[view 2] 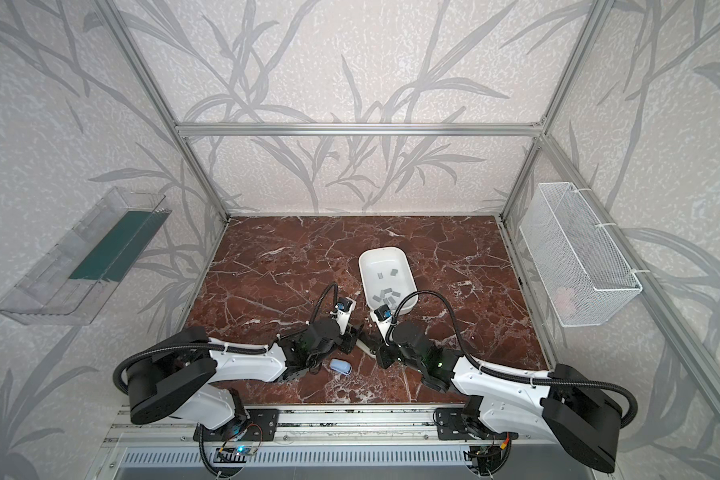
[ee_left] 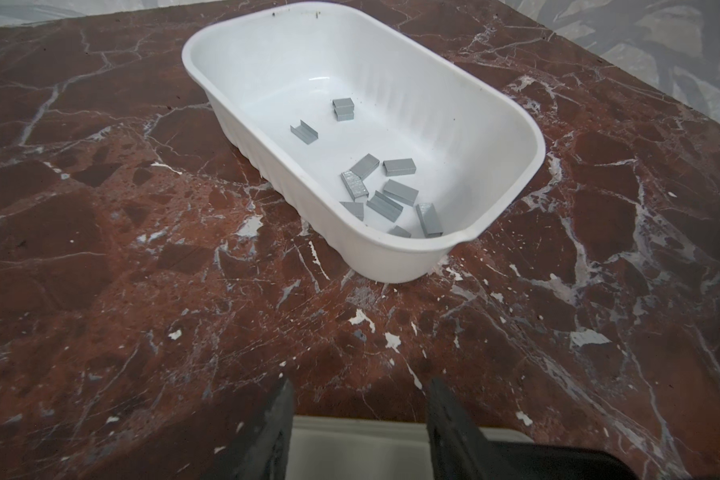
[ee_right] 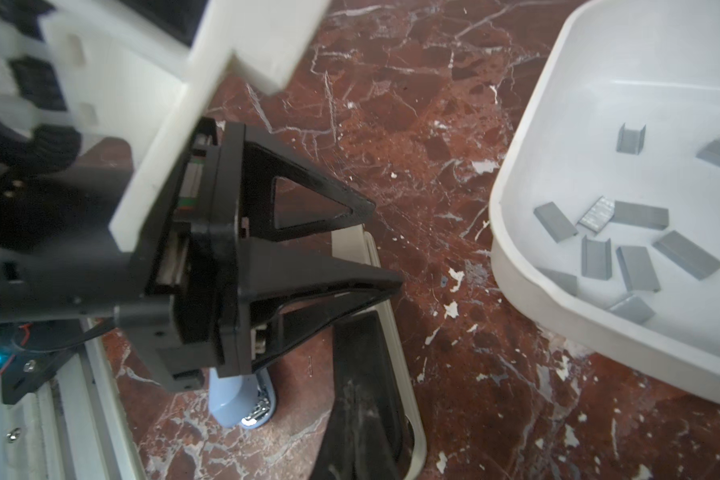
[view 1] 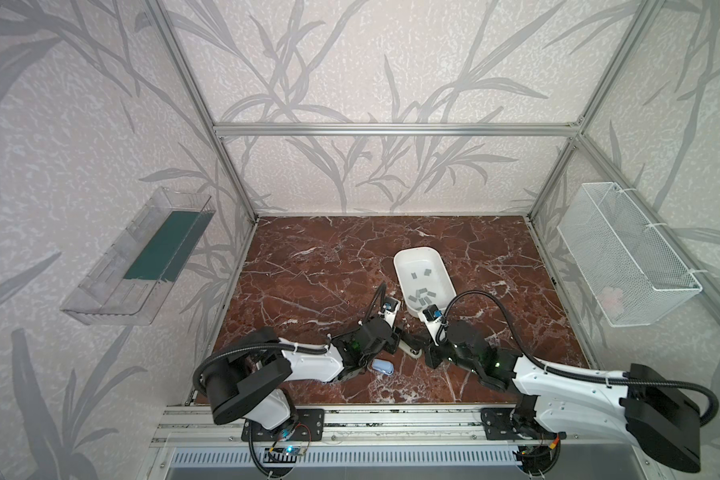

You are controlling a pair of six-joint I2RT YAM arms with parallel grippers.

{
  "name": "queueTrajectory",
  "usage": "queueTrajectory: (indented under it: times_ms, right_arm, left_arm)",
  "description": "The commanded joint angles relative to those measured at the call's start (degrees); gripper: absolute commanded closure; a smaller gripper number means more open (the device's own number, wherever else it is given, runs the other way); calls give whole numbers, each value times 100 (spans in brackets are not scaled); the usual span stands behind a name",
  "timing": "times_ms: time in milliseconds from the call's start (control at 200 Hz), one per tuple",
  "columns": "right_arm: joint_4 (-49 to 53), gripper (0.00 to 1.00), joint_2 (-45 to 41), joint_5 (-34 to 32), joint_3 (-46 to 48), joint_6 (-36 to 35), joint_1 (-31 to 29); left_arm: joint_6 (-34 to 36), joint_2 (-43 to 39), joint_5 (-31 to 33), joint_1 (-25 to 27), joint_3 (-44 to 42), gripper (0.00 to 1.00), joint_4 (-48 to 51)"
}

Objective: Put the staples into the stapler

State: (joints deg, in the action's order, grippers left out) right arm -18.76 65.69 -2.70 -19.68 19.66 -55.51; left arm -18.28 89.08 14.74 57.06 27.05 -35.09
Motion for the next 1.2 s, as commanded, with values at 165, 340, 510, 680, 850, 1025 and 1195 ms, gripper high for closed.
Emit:
queueTrajectory:
  times_ms: [165,340,510,680,850,1025,1195]
  right_arm:
    - [-1577,100,1774,-1189,492,373,-919]
    - [-2083,99,1916,-1228,477,342,-922]
    - [65,75,627,-1446,-324,207,-899]
    - [1478,30,-560,-1743,-933,186,-608]
    - [2876,1,-1206,-4112,-1189,904,758]
    - [2877,1,-1993,-4500,-436,757,2995]
    - [92,1,-2373,-3414,955,-554,4687]
  left_arm:
    - [-53,1151,342,207,-38,50,-1047]
    - [88,920,626,209,-35,50,-751]
    - [325,-71,830,-7,425,45,604]
    - [21,-1228,497,-1038,1116,43,2370]
    - [-312,-1882,480,-2663,1011,8,2829]
    - [592,-2074,1199,-3994,460,0,2387]
    - [665,-2376,1150,-4723,29,0,1619]
